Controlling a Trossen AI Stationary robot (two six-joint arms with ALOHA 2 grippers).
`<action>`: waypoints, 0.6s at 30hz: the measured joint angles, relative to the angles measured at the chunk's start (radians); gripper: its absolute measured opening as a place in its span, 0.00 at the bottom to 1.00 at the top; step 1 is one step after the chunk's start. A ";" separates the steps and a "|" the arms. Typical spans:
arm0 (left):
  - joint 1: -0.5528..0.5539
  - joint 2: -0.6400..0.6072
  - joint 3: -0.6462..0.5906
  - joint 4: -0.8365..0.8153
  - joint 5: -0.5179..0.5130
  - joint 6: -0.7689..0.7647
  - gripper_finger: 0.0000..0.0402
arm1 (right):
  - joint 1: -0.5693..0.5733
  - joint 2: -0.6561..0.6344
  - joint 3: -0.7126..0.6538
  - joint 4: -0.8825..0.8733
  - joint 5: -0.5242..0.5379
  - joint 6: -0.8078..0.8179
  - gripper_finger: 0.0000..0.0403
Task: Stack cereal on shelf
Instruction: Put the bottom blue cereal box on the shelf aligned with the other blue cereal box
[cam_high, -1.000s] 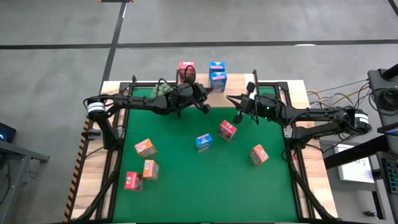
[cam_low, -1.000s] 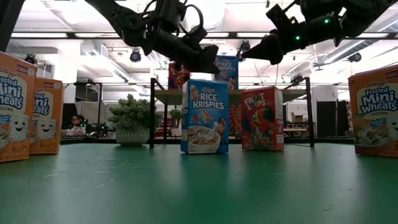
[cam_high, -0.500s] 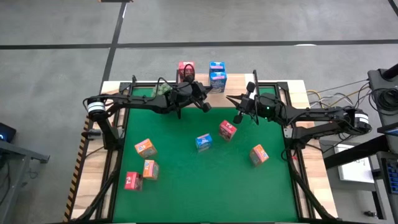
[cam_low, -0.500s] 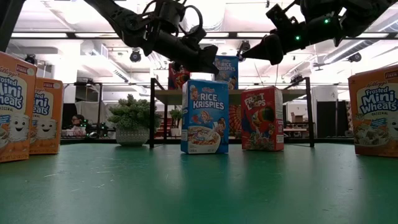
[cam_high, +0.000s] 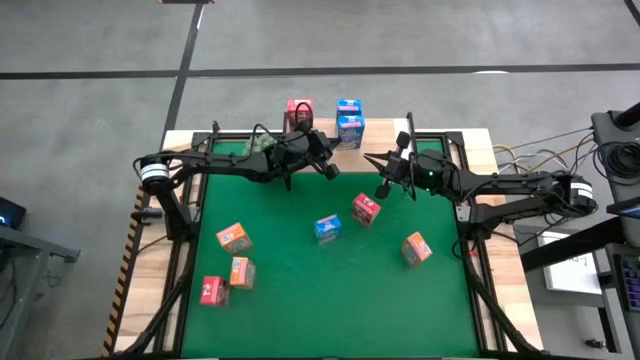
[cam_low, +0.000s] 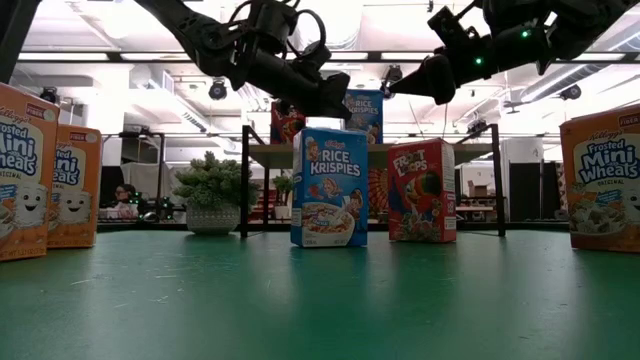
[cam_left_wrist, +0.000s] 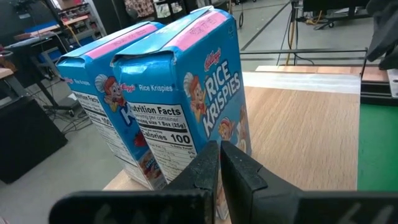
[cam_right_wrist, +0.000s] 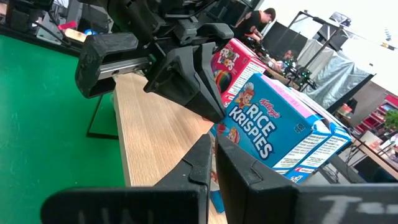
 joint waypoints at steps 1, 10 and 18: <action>0.000 0.000 0.000 0.000 0.000 0.000 0.00 | 0.000 0.000 0.000 0.000 0.000 0.000 0.03; 0.005 0.000 0.000 0.000 0.000 -0.026 0.00 | 0.000 0.000 0.000 0.000 0.000 0.000 0.03; 0.008 0.000 0.000 0.000 0.000 -0.032 0.00 | 0.000 0.000 0.000 0.000 0.000 0.000 0.03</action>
